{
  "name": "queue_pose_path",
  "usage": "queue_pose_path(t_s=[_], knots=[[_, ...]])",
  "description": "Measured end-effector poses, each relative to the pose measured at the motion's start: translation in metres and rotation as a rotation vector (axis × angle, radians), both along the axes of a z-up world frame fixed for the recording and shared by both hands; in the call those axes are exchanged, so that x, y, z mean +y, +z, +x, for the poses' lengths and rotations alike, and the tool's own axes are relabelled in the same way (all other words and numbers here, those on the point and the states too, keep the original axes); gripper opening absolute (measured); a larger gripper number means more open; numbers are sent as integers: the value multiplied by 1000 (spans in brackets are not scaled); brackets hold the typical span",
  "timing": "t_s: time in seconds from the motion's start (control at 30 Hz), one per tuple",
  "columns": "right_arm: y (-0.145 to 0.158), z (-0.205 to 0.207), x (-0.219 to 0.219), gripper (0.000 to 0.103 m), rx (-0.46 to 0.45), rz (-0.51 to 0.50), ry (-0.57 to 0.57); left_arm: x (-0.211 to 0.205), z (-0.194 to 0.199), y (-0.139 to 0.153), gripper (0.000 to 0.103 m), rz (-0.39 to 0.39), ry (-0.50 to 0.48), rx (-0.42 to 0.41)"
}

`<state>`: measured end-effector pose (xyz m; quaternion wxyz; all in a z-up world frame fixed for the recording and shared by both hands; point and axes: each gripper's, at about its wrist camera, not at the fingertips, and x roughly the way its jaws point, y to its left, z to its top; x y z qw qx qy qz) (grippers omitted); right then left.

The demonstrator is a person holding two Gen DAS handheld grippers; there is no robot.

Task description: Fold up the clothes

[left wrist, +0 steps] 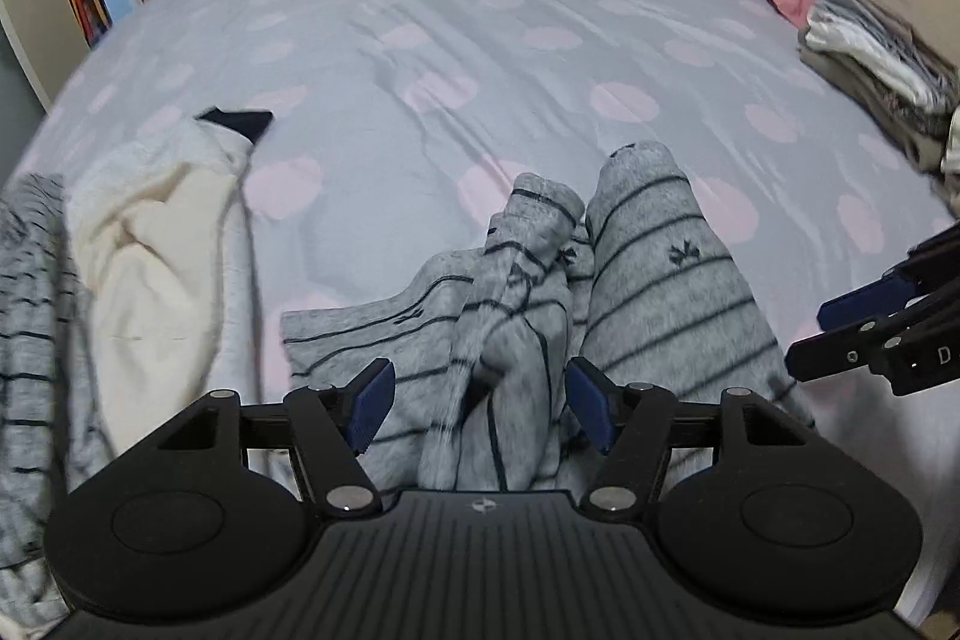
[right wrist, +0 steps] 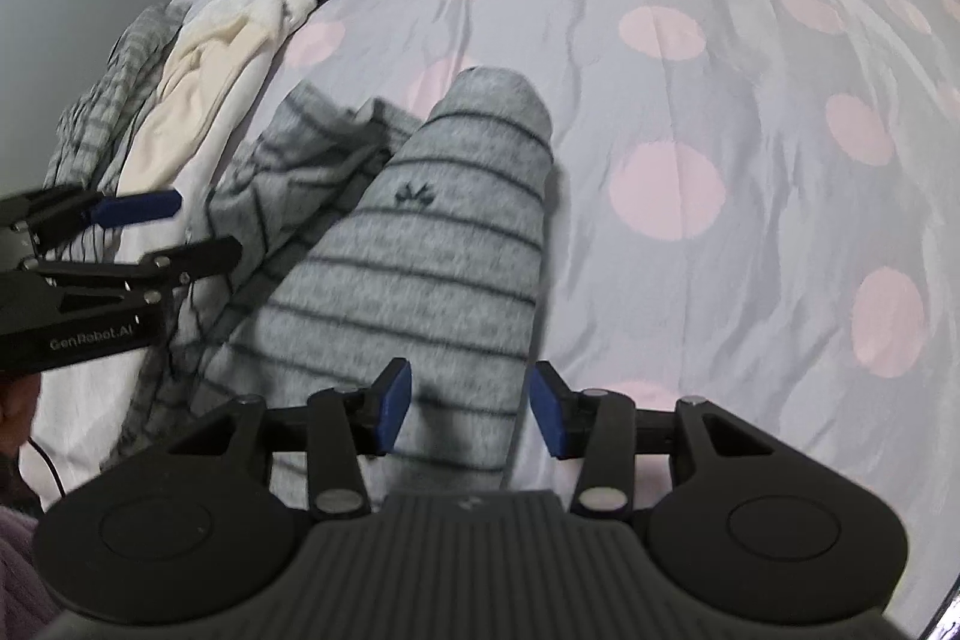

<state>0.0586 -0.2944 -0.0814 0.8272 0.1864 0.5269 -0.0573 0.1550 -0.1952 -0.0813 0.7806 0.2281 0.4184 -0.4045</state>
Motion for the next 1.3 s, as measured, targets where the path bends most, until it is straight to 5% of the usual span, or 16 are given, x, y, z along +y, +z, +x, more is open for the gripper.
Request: queue_pose_path(t_s=[0.03, 0.1, 0.13, 0.27, 0.43, 0.67, 0.83, 1.0, 1.3], knots=[[-1, 4, -2, 47, 0, 7, -5, 0, 4, -4, 58, 1, 13, 18], [-1, 11, -3, 47, 0, 18, -7, 0, 9, -7, 23, -6, 31, 36], [-2, 15, -3, 47, 0, 24, -6, 1, 11, -7, 15, -12, 39, 39], [-1, 24, -2, 47, -11, 34, 3, 16, 21, 7, 7, -70, 104, 75], [2, 30, -6, 47, -30, 10, 5, 41, 36, 18, 7, -92, 192, 89], [-1, 39, -11, 45, -62, 6, 16, 56, 65, -17, 9, -57, 282, 132], [-16, 43, -15, 44, -44, 41, 36, 57, 68, -29, 35, -21, 334, 71], [-35, 47, -11, 44, 7, 0, 46, 63, 61, -17, 39, 0, 359, 22], [-16, 21, 9, 48, -66, -16, 86, 71, 6, 10, 39, -82, 222, 2]])
